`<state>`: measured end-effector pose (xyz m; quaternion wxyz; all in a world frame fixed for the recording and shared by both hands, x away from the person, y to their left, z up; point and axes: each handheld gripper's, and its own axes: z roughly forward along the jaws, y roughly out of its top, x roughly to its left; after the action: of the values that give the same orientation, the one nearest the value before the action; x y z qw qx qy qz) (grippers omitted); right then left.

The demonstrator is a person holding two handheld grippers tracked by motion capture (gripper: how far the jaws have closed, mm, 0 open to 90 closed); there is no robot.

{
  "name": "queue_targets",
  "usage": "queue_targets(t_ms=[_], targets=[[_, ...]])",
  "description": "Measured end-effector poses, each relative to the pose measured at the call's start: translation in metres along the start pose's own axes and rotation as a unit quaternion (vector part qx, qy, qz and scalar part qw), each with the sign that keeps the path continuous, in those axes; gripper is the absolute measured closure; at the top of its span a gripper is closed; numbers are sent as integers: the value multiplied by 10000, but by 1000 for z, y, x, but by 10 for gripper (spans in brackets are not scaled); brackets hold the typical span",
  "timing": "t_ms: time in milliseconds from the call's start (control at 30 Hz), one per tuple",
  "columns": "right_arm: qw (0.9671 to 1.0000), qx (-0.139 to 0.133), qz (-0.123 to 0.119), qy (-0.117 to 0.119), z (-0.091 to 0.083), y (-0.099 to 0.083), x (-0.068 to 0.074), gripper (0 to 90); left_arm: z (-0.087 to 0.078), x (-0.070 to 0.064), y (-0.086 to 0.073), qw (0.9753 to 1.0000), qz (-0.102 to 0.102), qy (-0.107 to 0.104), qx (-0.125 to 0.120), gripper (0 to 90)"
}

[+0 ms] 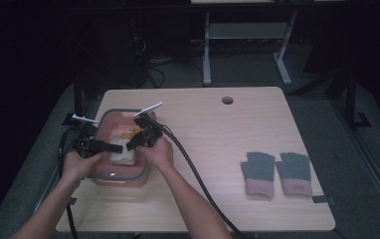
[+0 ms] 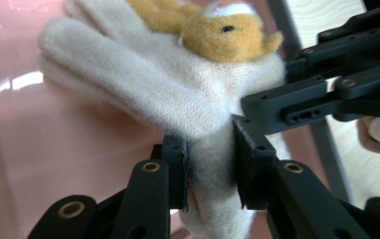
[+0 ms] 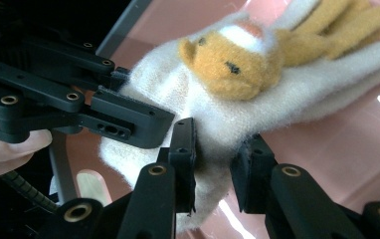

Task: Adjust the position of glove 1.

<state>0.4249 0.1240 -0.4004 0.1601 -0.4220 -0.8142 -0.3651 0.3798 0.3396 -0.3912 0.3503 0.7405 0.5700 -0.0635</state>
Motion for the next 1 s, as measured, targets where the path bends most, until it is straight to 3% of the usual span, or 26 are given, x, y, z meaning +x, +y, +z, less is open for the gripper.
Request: queue_targets(t_ms=[133,200,300,533,633,700,900,933,1000], targets=[[9998,40,-48,-196,-2,-1,1,720,3,0,-1,9999,-23,117,26,701],[9996,-55,-50,-265,-7,0,1,724,5,3,-3,9996,-37,275,109,700],[9996,-131,-25,-265,-13,0,-1,727,7,5,-5,9995,-85,272,130,699],[9993,-160,-136,-308,-25,-1,2,726,8,3,-3,9981,-68,575,215,647],[9993,-196,-164,-269,-30,-1,2,726,3,2,-1,9979,-122,613,177,571],[9992,-266,-168,-249,-35,-2,2,726,-6,-1,1,9973,-34,723,158,554],[9989,-369,-196,-208,-42,-5,3,718,-17,-6,6,9966,89,821,-55,587],[9987,-408,-209,-202,-45,-6,2,716,-18,-7,7,9965,120,815,-99,646],[9987,-429,-208,-198,-48,-7,2,716,-15,-9,8,9958,209,890,-11,675]])
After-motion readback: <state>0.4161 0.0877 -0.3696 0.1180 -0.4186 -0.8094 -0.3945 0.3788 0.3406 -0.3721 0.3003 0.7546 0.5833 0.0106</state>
